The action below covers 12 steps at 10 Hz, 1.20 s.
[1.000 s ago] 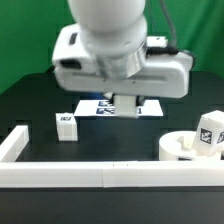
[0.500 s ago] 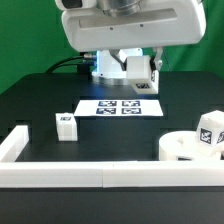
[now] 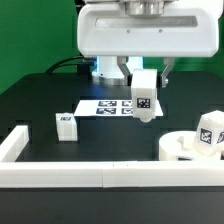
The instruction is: Assemble stool
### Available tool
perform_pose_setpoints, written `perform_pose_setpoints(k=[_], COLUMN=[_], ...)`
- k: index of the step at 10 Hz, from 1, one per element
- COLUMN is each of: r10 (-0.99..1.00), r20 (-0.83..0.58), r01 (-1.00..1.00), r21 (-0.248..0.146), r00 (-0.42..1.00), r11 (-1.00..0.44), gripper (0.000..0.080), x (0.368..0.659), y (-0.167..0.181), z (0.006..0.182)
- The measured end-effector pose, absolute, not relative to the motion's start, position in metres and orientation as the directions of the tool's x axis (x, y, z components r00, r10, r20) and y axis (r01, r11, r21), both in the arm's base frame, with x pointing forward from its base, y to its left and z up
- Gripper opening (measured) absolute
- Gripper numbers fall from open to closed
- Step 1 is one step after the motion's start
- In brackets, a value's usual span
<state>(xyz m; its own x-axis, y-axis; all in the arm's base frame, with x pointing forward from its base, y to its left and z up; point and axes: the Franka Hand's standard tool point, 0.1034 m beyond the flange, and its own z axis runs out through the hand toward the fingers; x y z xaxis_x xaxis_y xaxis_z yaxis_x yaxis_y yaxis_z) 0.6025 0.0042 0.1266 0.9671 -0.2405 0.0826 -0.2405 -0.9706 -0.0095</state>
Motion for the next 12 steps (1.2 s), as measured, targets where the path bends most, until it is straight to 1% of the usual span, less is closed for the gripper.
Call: perform_pose_setpoints(k=[1,2,4,5,6,7,9,10,12], r10=[-0.192,-0.173,-0.159,-0.150,-0.146,-0.155,-0.179,-0.166,-0.168], r20=[0.232,0.298,0.442,0.489,0.520,0.548,0.562,0.561,0.560], r01=[-0.197,-0.179,-0.168,-0.162,-0.159,-0.162,-0.188,-0.178,-0.180], r21=[-0.004,-0.006,-0.018,-0.018,-0.020,-0.035,-0.043,-0.034,-0.035], r00=[0.954,0.939,0.883,0.859,0.842,0.822,0.808,0.811,0.811], r11=[-0.980,-0.984,-0.986,-0.987,-0.987,-0.986,-0.981,-0.983,-0.983], gripper=[0.0337,0.0337,0.0337,0.0337,0.0337,0.0337,0.0337,0.0337,0.0337], x=[0.611,0.606,0.608,0.607,0.607,0.600,0.583,0.584,0.584], y=[0.007,0.010,0.013,0.015,0.017,0.030,0.043,0.042,0.042], z=[0.128,0.124,0.123,0.121,0.120,0.118,0.109,0.109,0.109])
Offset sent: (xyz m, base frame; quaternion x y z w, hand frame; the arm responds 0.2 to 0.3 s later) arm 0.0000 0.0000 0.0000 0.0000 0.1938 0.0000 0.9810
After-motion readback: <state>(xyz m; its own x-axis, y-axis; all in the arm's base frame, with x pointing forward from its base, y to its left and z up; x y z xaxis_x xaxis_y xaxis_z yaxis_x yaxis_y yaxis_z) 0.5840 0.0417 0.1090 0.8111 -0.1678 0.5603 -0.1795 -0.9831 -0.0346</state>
